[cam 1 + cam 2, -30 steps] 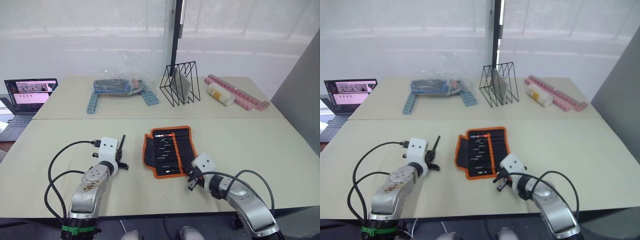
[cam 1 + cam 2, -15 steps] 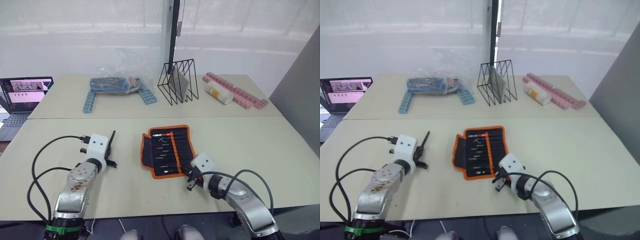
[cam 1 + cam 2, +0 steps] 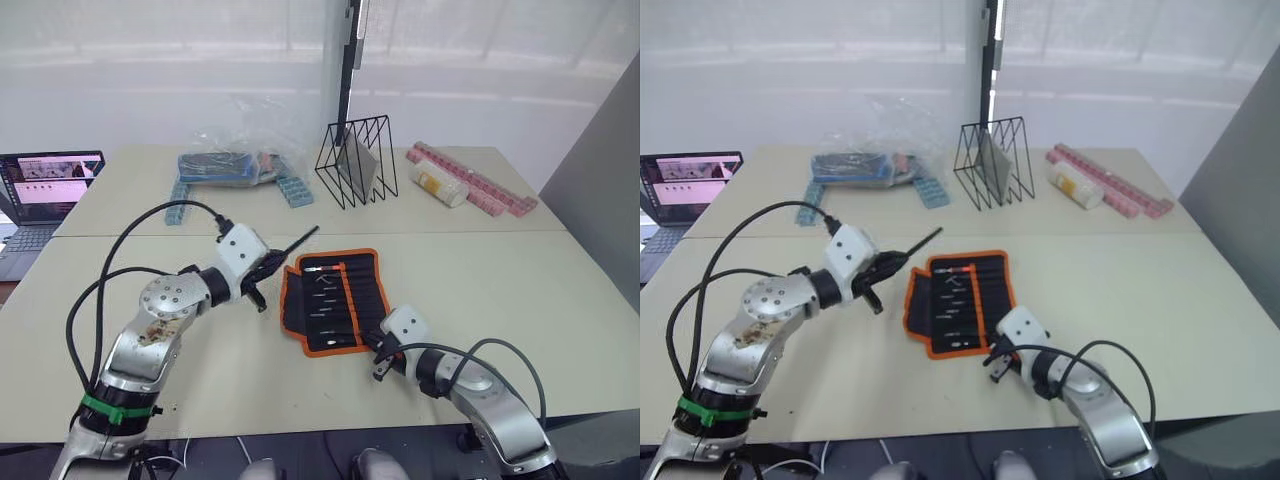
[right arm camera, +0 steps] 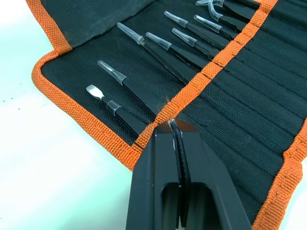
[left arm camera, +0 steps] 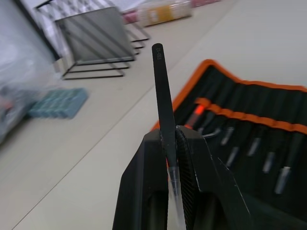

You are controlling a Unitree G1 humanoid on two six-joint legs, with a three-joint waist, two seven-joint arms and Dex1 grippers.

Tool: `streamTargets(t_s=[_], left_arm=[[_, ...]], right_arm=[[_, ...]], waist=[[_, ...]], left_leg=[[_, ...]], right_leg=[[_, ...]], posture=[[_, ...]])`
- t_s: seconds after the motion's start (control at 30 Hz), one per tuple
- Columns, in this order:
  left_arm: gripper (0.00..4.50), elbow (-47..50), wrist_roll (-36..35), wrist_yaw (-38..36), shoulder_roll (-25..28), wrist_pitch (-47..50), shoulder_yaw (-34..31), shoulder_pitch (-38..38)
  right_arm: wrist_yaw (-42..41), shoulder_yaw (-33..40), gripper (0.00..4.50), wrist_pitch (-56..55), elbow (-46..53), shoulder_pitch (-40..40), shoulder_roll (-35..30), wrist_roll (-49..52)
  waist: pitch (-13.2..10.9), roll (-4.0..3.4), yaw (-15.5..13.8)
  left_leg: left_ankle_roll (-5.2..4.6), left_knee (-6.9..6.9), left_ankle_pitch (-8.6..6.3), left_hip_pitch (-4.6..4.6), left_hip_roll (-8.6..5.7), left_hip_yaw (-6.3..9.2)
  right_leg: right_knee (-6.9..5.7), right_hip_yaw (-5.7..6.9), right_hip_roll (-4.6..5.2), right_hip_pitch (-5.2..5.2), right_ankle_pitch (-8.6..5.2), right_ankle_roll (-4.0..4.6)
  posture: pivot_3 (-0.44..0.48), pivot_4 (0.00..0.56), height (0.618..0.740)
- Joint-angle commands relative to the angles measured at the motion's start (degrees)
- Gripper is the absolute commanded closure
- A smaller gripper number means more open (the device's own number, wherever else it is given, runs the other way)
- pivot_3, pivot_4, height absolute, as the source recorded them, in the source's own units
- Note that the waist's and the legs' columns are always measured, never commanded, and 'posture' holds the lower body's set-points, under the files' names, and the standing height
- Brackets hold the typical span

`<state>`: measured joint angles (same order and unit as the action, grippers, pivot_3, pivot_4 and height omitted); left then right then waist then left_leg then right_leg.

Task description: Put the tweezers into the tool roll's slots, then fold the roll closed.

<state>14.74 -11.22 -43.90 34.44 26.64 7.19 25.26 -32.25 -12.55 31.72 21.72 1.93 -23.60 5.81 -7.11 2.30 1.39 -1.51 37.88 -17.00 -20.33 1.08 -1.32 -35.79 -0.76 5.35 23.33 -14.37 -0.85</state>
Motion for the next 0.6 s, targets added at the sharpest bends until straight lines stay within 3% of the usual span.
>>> streamTargets(t_s=[0.03,0.3,0.6], left_arm=[[4.48,-1.8,-0.6,-6.7,0.5,-1.4,4.1,3.4],[4.48,-5.4,4.6,-14.2,3.5,-5.1,11.7,4.3],[4.48,-5.4,8.2,-17.8,8.0,-6.3,13.1,3.4]], right_arm=[[0.7,-2.9,4.50,2.9,-3.6,-1.4,0.3,-1.0],[1.8,-2.8,4.50,3.3,-2.3,-2.7,0.7,-1.1],[2.9,-3.1,4.50,3.5,-1.7,-3.3,1.1,-0.8]], waist=[[0.0,-0.01,0.1],[-0.1,-0.03,0.7],[-0.4,-0.10,0.4]], left_leg=[[-0.01,0.00,0.00,0.01,0.00,0.00],[-0.03,0.00,0.02,0.00,-0.02,0.00],[-0.04,0.00,0.02,0.01,-0.08,-0.07]], right_leg=[[0.00,-0.01,-0.02,-0.01,0.00,0.00],[-0.01,-0.01,-0.31,-0.02,-0.01,-0.01],[-0.02,0.12,-0.90,-0.01,-0.02,-0.07]], posture=[[0.000,0.150,0.722],[0.000,0.150,0.722],[0.000,0.150,0.722]])
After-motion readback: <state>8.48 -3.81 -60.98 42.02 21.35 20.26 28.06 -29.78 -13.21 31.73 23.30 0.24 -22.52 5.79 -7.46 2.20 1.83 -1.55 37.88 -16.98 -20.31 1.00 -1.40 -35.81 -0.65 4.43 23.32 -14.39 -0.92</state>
